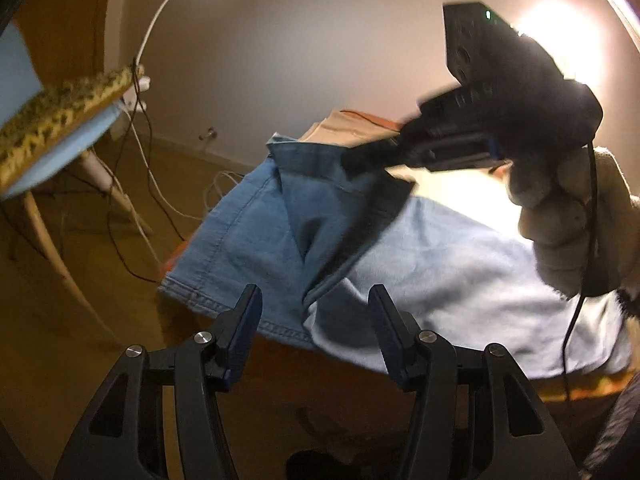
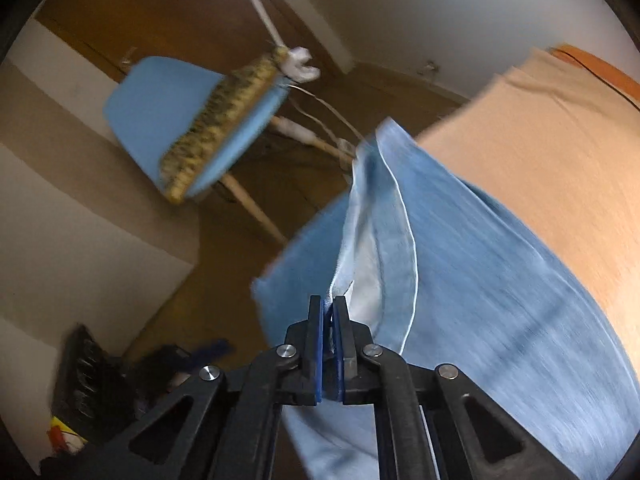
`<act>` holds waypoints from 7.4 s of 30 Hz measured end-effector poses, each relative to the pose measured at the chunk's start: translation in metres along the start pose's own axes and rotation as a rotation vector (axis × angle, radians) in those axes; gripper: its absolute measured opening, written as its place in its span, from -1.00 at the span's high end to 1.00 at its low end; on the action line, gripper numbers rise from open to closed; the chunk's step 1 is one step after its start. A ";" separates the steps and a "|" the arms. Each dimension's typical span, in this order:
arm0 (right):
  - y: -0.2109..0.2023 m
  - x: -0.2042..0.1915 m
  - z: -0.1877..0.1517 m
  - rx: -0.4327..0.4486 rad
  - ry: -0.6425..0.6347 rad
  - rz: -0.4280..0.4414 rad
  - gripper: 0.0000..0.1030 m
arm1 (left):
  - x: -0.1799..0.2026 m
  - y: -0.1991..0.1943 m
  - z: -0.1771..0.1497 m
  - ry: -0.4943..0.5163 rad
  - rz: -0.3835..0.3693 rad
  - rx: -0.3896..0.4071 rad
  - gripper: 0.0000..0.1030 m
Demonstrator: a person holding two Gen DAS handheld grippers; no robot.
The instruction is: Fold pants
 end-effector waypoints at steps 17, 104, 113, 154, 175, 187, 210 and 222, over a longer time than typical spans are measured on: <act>0.008 0.008 0.055 0.058 -0.040 -0.101 0.12 | -0.087 0.030 0.007 -0.439 -0.118 0.080 0.03; -0.534 0.319 -0.577 0.597 1.051 -0.643 0.05 | 0.584 0.217 -0.075 0.256 -0.744 -0.747 -0.14; -0.547 0.317 -0.590 0.636 1.055 -0.660 0.05 | 0.591 0.227 -0.091 0.243 -0.739 -0.701 -0.08; -0.534 0.369 -0.612 0.667 1.139 -0.284 -0.48 | 0.623 0.070 -0.174 0.774 -0.951 -0.634 0.61; -0.546 0.339 -0.588 0.462 0.961 -0.911 0.35 | 0.487 0.082 -0.140 0.645 -0.704 -0.560 0.57; -0.468 0.313 -0.427 0.338 0.338 -0.781 -0.36 | 0.476 0.082 -0.160 0.651 -0.707 -0.603 0.57; -0.385 0.393 -0.325 0.113 0.215 -0.690 0.91 | 0.454 0.082 -0.152 0.580 -0.743 -0.624 0.57; -0.457 0.405 -0.384 0.248 0.394 -0.728 0.24 | 0.455 0.079 -0.151 0.564 -0.735 -0.628 0.57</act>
Point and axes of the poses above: each gripper's, at about its wrist camera, not at the fingertips, and y roughly the way its jaws point, x to its right, z to its top, the point moved 5 cm from there along y, roughly the way its jaws point, and after that the axes turned 8 degrees about -z, right-handed, at the moved point
